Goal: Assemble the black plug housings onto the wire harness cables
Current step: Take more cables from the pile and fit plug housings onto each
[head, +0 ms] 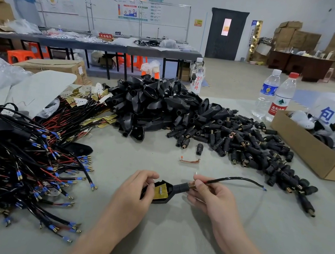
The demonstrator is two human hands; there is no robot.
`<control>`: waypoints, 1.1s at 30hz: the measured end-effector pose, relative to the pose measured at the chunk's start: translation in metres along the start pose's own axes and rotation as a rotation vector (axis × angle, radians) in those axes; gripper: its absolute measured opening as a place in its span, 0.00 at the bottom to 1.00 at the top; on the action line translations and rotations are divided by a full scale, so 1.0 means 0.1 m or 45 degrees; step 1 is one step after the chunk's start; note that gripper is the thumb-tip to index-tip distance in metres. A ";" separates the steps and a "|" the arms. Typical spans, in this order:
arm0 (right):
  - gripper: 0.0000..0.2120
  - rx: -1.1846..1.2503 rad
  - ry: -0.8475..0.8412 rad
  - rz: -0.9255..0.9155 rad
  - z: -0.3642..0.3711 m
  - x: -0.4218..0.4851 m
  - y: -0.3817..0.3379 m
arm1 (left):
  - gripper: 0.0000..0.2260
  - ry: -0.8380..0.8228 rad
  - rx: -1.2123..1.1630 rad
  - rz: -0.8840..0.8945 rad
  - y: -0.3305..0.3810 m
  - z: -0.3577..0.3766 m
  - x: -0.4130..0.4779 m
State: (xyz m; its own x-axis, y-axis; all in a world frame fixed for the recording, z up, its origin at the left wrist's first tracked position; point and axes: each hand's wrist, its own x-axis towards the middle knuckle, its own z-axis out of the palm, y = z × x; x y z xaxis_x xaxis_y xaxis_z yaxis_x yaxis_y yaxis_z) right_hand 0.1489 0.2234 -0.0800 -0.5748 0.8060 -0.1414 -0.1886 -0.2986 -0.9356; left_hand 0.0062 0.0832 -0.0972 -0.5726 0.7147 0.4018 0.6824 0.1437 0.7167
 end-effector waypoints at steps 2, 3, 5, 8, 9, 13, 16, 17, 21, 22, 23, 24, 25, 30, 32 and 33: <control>0.06 0.026 0.016 -0.015 0.00 0.01 0.00 | 0.13 0.006 -0.016 -0.015 0.00 0.00 0.00; 0.06 0.044 0.023 -0.021 0.00 0.01 0.00 | 0.12 0.020 -0.044 -0.033 0.00 0.01 0.00; 0.06 0.095 0.035 -0.034 -0.01 0.02 -0.02 | 0.09 0.074 -0.154 -0.099 0.04 0.00 0.00; 0.06 0.198 0.063 -0.051 -0.02 0.01 -0.04 | 0.10 0.148 -0.453 -0.306 0.14 -0.05 0.00; 0.06 0.237 0.068 -0.054 -0.02 -0.01 -0.06 | 0.14 0.151 -0.629 -0.394 0.19 -0.07 0.00; 0.06 0.406 0.080 -0.081 0.14 -0.13 -0.07 | 0.24 0.091 -1.311 -0.643 0.43 -0.12 -0.02; 0.06 0.487 0.064 -0.067 0.45 -0.32 0.01 | 0.19 0.106 -1.592 -0.655 0.56 -0.14 -0.09; 0.06 0.502 0.050 -0.064 0.57 -0.40 0.05 | 0.16 0.109 -1.648 -0.590 0.58 -0.16 -0.13; 0.06 0.337 0.008 -0.138 1.05 -0.68 0.16 | 0.13 0.263 -1.722 -0.457 0.57 -0.33 -0.30; 0.06 0.261 -0.004 -0.156 1.16 -0.74 0.18 | 0.15 0.316 -1.677 -0.465 0.54 -0.41 -0.33; 0.06 0.203 -0.020 -0.163 1.27 -0.80 0.20 | 0.15 0.361 -1.611 -0.460 0.51 -0.49 -0.37; 0.06 0.164 -0.042 -0.164 1.39 -0.85 0.23 | 0.14 0.386 -1.517 -0.448 0.47 -0.59 -0.40; 0.07 0.140 -0.071 -0.163 1.50 -0.91 0.24 | 0.12 0.410 -1.414 -0.441 0.43 -0.69 -0.43; 0.09 0.036 -0.274 -0.208 2.06 -1.14 0.22 | 0.11 0.615 -1.179 -0.477 0.27 -1.39 -0.37; 0.09 -0.139 -0.372 -0.292 2.23 -1.18 0.18 | 0.09 0.669 -1.171 -0.457 0.24 -1.73 -0.25; 0.10 -0.226 -0.412 -0.326 2.30 -1.19 0.16 | 0.08 0.684 -1.165 -0.442 0.24 -1.91 -0.17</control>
State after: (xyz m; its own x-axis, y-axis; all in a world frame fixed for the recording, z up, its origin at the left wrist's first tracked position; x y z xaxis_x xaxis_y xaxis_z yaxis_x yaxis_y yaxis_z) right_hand 0.0314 0.0049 -0.0033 -0.7520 0.6329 0.1843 -0.2338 0.0052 -0.9723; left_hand -0.0544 -0.0559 0.0219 -0.9402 0.3131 0.1342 -0.0177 -0.4382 0.8987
